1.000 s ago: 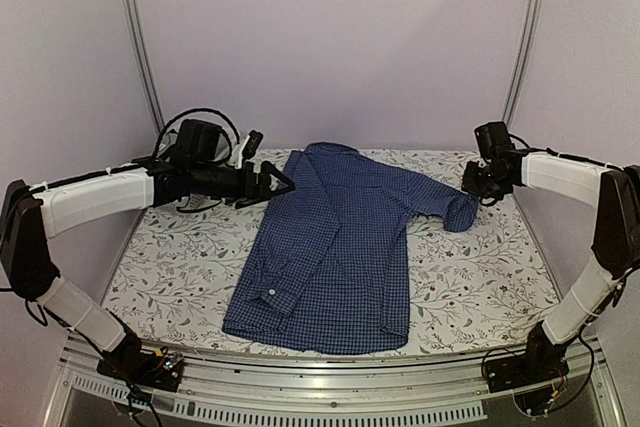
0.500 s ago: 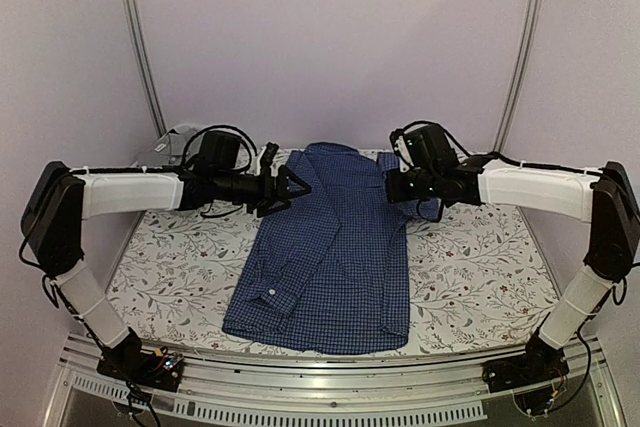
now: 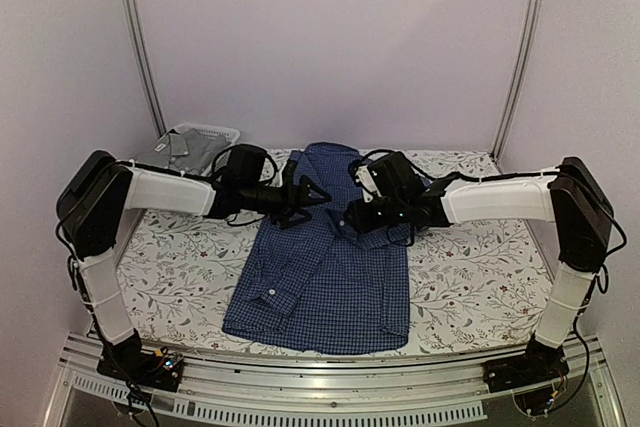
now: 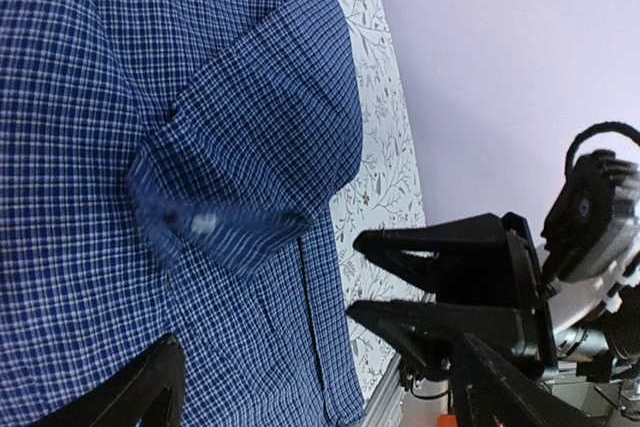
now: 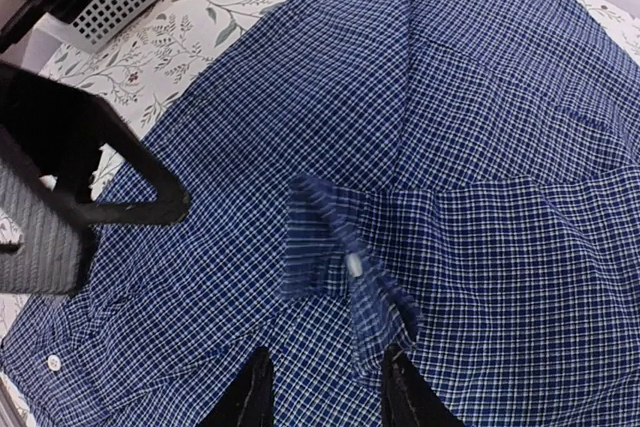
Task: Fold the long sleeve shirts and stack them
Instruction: Place the sleeve at the center of the board, then pick up the sleeve from the center of the board.
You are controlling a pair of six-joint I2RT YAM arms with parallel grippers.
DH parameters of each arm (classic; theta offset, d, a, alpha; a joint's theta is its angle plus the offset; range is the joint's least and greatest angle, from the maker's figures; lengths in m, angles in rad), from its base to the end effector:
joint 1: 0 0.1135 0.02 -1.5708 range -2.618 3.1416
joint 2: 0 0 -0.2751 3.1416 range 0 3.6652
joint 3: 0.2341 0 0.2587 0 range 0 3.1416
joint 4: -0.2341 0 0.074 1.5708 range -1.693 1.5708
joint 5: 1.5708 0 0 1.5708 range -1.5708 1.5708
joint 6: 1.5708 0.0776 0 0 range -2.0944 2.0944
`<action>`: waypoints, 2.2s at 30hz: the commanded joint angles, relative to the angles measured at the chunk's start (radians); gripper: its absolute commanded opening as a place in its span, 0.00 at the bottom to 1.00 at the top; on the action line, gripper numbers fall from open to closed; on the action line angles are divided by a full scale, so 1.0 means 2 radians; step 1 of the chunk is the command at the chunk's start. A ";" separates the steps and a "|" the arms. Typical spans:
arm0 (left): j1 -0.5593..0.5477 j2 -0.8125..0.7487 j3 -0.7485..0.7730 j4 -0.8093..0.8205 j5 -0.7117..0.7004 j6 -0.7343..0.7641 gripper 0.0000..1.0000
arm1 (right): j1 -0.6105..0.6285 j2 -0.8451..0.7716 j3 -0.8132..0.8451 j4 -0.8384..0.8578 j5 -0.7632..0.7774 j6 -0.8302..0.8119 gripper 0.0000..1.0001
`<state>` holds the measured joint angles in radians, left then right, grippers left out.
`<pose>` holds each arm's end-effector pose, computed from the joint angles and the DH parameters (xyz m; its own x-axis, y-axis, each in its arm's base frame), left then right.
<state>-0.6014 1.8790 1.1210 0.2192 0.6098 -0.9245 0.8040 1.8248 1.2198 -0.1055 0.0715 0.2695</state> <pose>0.3422 -0.2887 0.1756 -0.9486 -0.1427 -0.2823 0.1857 0.4713 -0.8622 0.3128 0.3166 0.1873 -0.6174 -0.2581 -0.7431 -0.5357 0.8297 0.1569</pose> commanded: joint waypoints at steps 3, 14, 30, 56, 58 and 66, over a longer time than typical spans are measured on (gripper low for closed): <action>-0.010 0.050 0.059 -0.027 -0.037 0.023 0.91 | 0.004 -0.012 -0.014 0.020 -0.012 0.008 0.46; -0.038 0.084 0.119 -0.166 -0.185 0.077 0.84 | -0.016 -0.101 -0.076 0.033 0.026 0.048 0.42; -0.031 0.149 0.176 -0.215 -0.185 0.121 0.76 | -0.027 -0.216 -0.140 0.089 0.046 0.037 0.44; -0.049 0.142 0.201 -0.196 -0.132 0.133 0.17 | -0.035 -0.212 -0.130 -0.028 0.003 0.036 0.62; -0.049 0.136 0.208 -0.199 -0.129 0.137 0.10 | -0.036 -0.206 -0.133 -0.042 -0.004 0.046 0.62; -0.047 0.101 0.253 -0.231 -0.134 0.168 0.05 | -0.035 -0.198 -0.168 -0.082 -0.013 0.105 0.60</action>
<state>-0.6914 2.1601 1.5566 -0.2138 0.3412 -0.6388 0.7383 1.4246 0.9260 -0.2031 0.0578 0.4000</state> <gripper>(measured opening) 0.057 0.599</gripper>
